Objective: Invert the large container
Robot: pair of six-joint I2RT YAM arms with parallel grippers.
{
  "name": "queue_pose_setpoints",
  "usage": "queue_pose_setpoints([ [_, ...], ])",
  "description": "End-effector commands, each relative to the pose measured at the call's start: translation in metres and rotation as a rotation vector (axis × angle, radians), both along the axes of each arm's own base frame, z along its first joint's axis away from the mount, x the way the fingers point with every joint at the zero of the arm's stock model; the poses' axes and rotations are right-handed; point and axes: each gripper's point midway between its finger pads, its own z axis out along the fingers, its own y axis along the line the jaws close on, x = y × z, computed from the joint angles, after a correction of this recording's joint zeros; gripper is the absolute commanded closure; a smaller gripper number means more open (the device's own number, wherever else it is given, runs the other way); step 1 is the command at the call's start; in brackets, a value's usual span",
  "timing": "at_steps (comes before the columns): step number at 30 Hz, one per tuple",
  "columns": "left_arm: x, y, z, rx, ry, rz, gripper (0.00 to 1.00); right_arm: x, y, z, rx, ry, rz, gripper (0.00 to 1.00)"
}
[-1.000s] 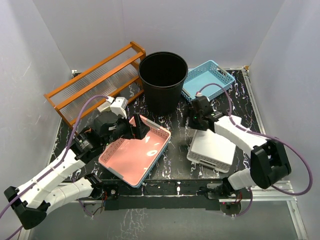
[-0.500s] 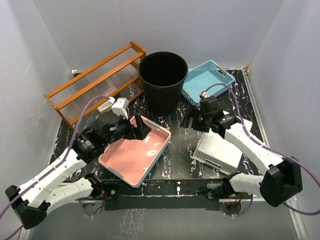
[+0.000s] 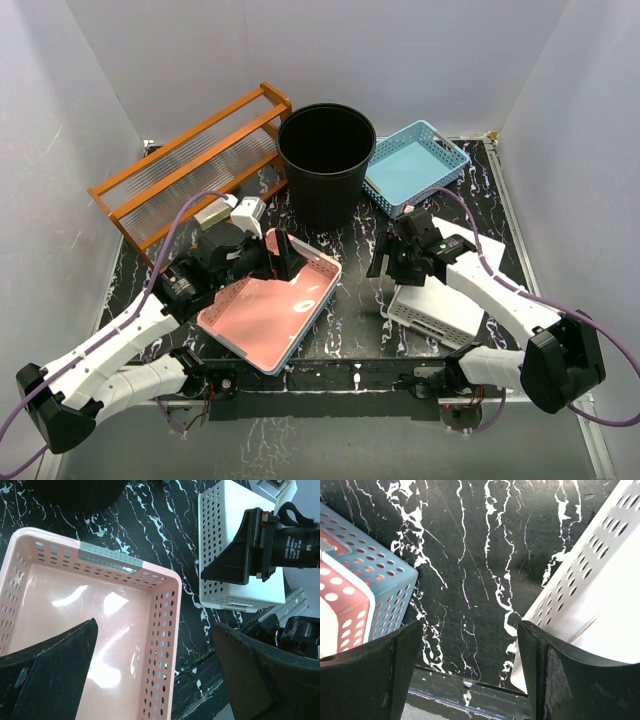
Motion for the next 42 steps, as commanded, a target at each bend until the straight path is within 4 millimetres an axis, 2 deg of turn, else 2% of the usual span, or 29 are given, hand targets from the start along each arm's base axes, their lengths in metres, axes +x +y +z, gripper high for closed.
queue_pose_setpoints([
  [1,0.001,-0.004,0.005,-0.020,-0.020,-0.018,0.01,0.019,-0.004,0.015,-0.042,-0.044,-0.042,0.24],
  [7,0.004,-0.017,-0.003,0.030,0.037,-0.070,0.01,0.030,-0.004,0.015,-0.058,-0.056,-0.066,0.21],
  [10,0.009,-0.025,0.001,0.023,0.030,-0.086,0.01,0.036,-0.003,0.015,-0.060,-0.054,-0.083,0.20],
  [19,0.010,-0.026,-0.003,0.014,0.036,-0.076,0.01,0.044,0.006,0.019,-0.012,-0.072,-0.098,0.20],
  [23,0.010,-0.027,-0.004,-0.003,0.042,-0.073,0.01,0.044,0.001,0.017,-0.032,-0.072,-0.114,0.20],
  [27,0.009,-0.027,-0.005,-0.004,0.044,-0.076,0.01,0.040,-0.023,0.000,-0.152,-0.042,-0.178,0.17],
  [33,0.007,-0.026,-0.005,-0.010,0.042,-0.075,0.01,0.034,-0.087,-0.018,-0.298,0.065,-0.337,0.14],
  [37,0.005,-0.027,-0.006,-0.012,0.046,-0.084,0.01,0.044,-0.114,-0.004,-0.315,0.024,-0.419,0.14],
  [42,0.003,-0.025,-0.009,-0.012,0.043,-0.086,0.01,0.073,-0.123,0.024,-0.295,-0.092,-0.475,0.14],
])
